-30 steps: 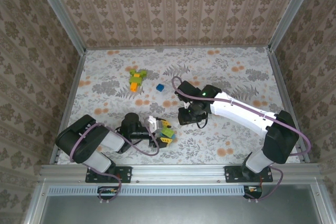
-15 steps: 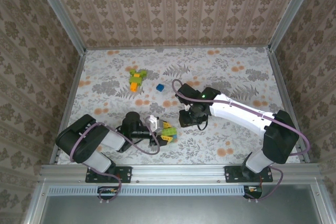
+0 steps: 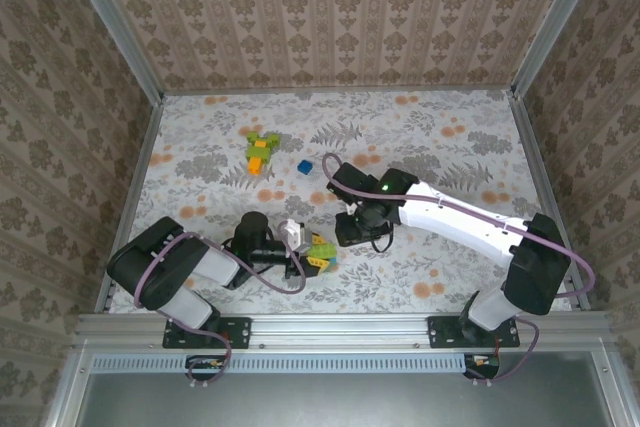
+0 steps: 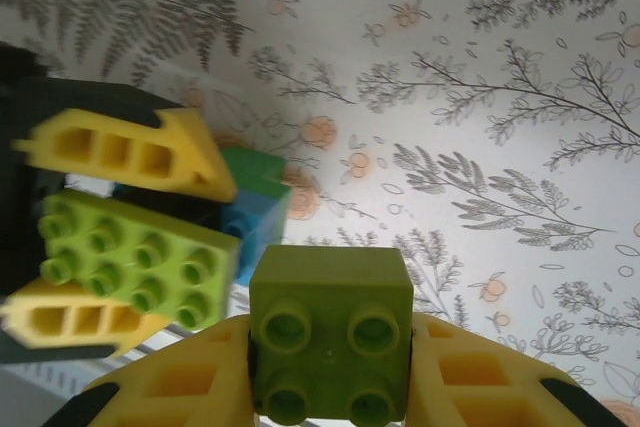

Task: Assemble a carrot with lego

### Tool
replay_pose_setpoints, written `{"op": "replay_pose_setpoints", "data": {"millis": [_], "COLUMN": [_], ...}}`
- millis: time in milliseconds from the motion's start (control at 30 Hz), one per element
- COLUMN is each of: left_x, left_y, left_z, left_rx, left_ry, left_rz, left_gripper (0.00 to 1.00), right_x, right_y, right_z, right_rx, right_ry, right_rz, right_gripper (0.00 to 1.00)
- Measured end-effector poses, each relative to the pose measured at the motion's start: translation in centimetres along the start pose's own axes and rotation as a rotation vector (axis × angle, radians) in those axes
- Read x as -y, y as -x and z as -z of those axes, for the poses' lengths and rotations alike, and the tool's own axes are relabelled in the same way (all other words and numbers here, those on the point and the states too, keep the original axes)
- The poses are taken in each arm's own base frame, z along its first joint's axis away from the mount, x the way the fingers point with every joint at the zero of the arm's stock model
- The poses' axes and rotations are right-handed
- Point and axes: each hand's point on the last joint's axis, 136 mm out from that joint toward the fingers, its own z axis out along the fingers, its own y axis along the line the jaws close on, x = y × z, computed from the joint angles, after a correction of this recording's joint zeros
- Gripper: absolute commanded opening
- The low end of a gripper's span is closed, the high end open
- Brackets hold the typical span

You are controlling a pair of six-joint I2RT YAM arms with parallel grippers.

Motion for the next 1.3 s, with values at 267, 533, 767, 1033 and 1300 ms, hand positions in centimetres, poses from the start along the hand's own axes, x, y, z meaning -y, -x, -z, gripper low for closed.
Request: {"op": "replay_pose_setpoints", "data": {"millis": [267, 533, 767, 1033, 1300], "left_x": [-0.1, -0.3, -0.8, -1.1, -1.3], "left_y": [0.1, 0.1, 0.1, 0.2, 0.2], "left_z": [-0.1, -0.3, -0.7, -0.9, -0.9], "left_rx": [0.001, -0.003, -0.007, -0.008, -0.008], "left_ry": [0.0, 0.012, 0.031, 0.044, 0.051], "left_rz": [-0.008, -0.03, -0.059, -0.072, -0.076], "left_gripper": [0.36, 0.34, 0.33, 0.33, 0.32], "right_x": [-1.8, -2.0, -2.0, -1.5, -1.6], "right_y": [0.1, -1.0, -0.8, -0.5, -0.1], "right_z": [0.9, 0.5, 0.6, 0.1, -0.4], "right_rx": [0.017, -0.008, 0.005, 0.024, 0.049], "right_ry": [0.017, -0.042, -0.061, -0.1, -0.109], "right_rz": [0.007, -0.048, -0.1, -0.148, -0.183], "right_gripper": [0.18, 0.18, 0.18, 0.17, 0.17]}}
